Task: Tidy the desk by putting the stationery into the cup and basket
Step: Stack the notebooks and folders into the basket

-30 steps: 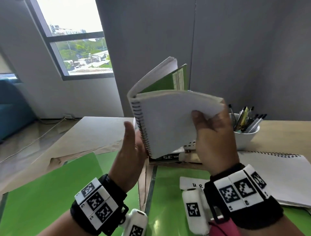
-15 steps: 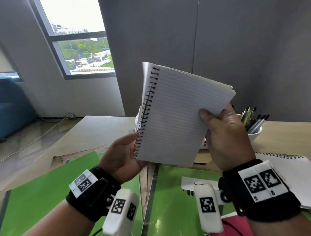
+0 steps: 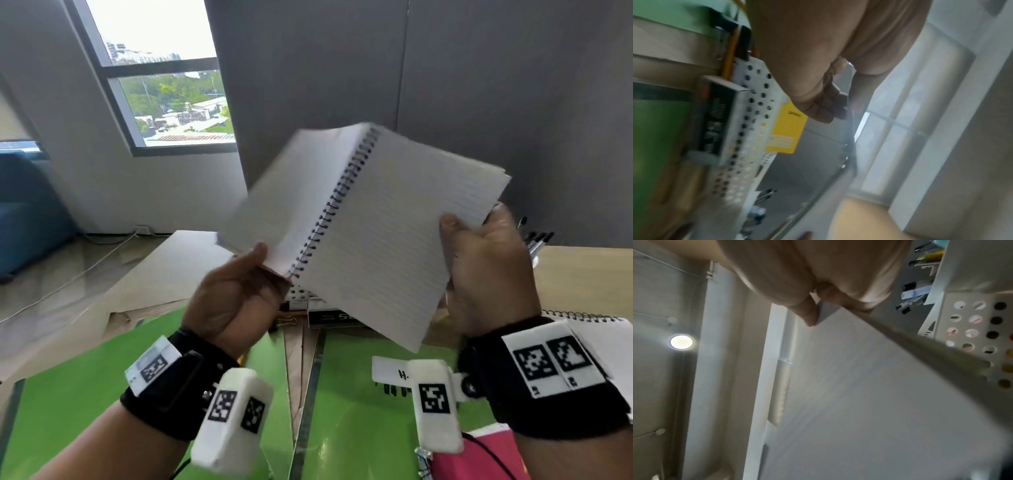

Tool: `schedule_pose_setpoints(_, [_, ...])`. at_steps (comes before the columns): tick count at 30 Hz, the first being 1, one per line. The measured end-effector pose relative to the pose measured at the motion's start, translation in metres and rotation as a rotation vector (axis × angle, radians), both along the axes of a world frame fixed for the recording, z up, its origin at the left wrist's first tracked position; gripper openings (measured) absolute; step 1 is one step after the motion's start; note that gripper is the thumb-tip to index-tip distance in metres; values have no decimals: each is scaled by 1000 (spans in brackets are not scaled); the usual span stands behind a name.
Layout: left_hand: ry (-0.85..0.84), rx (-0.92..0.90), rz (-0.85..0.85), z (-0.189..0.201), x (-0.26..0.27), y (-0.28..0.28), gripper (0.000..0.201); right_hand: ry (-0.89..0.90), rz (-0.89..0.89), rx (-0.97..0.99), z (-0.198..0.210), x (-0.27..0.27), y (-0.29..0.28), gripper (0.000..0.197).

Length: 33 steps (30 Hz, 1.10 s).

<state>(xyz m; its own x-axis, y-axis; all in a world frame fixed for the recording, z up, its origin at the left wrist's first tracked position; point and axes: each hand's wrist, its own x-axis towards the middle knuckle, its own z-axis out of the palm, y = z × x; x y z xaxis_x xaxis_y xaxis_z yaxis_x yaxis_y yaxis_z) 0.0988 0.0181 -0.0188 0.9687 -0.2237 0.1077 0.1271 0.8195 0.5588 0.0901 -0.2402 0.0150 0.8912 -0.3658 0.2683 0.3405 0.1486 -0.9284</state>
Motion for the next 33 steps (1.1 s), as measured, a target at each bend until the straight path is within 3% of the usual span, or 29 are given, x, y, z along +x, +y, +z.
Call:
schedule_pose_setpoints(3, [-162,210,189,16,-1,4,49,135,-2,47,-9,6,2,17])
schedule_pose_setpoints(6, [-432,737,130,20,-8,2,50,192,120,239,-15,9,14,18])
schedule_pose_setpoints(8, [-557,1102,-94,17,-12,1,82,183,240,360,-15,7,21,26])
schedule_pose_setpoints(10, [-656,1304,-274,19,-17,-7,119,153,361,408,-13,1,27,29])
schedule_pose_setpoints(11, [-689,1351,-281,21,-19,-13,125,134,424,418,-12,-2,28,32])
schedule_pose_setpoints(13, [-617,1367,-190,31,-17,-23,116,112,547,426,-10,-8,29,51])
schedule_pose_setpoints(15, [-560,1362,-116,46,-12,-29,83,105,609,378,-9,-11,29,65])
schedule_pose_setpoints(17, [-601,1515,-59,68,-5,-32,49,92,634,295,-12,-9,28,65])
schedule_pose_setpoints(19, [-650,1751,106,89,5,-33,28,92,647,191,-18,-6,26,61])
schedule_pose_setpoints(23, [-642,2030,191,121,34,-39,28,217,526,-125,-27,5,17,28])
schedule_pose_setpoints(25, [-635,2115,250,134,55,-41,30,362,418,-305,-32,11,14,23])
schedule_pose_setpoints(29, [-686,2070,384,156,101,-53,36,438,361,-396,-45,17,9,22])
schedule_pose_setpoints(33, [-813,2297,312,148,148,-73,36,472,346,-375,-48,17,9,21])
